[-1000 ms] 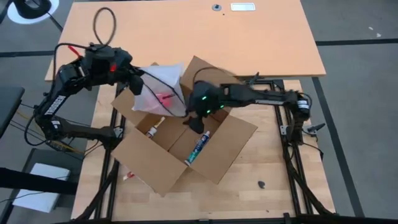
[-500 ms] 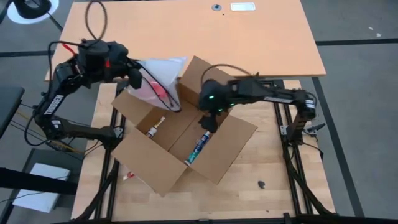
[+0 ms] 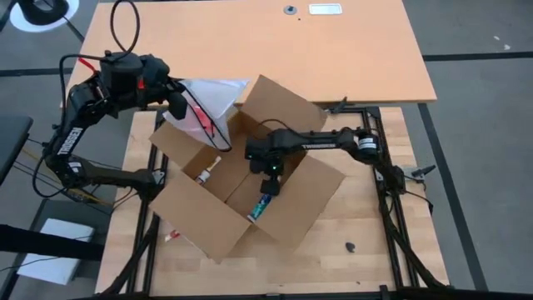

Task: Unpack boxes
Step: Put the blue toothpaste into the zip bag

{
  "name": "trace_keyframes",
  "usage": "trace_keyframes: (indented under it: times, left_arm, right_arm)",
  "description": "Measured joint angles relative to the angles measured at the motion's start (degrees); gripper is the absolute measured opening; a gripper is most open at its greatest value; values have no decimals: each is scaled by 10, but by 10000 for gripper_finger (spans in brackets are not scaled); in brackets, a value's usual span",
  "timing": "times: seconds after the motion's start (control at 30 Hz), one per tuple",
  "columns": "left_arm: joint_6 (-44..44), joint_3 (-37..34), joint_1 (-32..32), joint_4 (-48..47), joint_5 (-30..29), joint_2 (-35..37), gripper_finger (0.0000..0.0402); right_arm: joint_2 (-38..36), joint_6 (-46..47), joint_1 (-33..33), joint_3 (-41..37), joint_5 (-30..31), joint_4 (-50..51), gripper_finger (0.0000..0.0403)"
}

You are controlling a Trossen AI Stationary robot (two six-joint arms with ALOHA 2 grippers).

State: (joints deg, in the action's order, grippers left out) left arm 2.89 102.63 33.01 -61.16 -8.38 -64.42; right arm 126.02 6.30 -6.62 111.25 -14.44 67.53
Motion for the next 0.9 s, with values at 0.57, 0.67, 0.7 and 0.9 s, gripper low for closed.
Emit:
trace_keyframes:
  times: [0.57, 0.67, 0.7, 0.9]
  left_arm:
    - [-27, 0, 0, 2, 12, 0, 6]
    - [-27, 0, 0, 5, 14, 0, 6]
    - [-27, 0, 0, 6, 14, 0, 6]
    - [-27, -1, 0, 5, 14, 0, 6]
  right_arm:
    - [35, -46, 2, -8, 15, -30, 293]
    - [35, -21, -3, -8, -8, -5, 293]
    - [37, -18, -5, -10, -18, 6, 293]
    - [41, -92, -4, -10, -48, 31, 293]
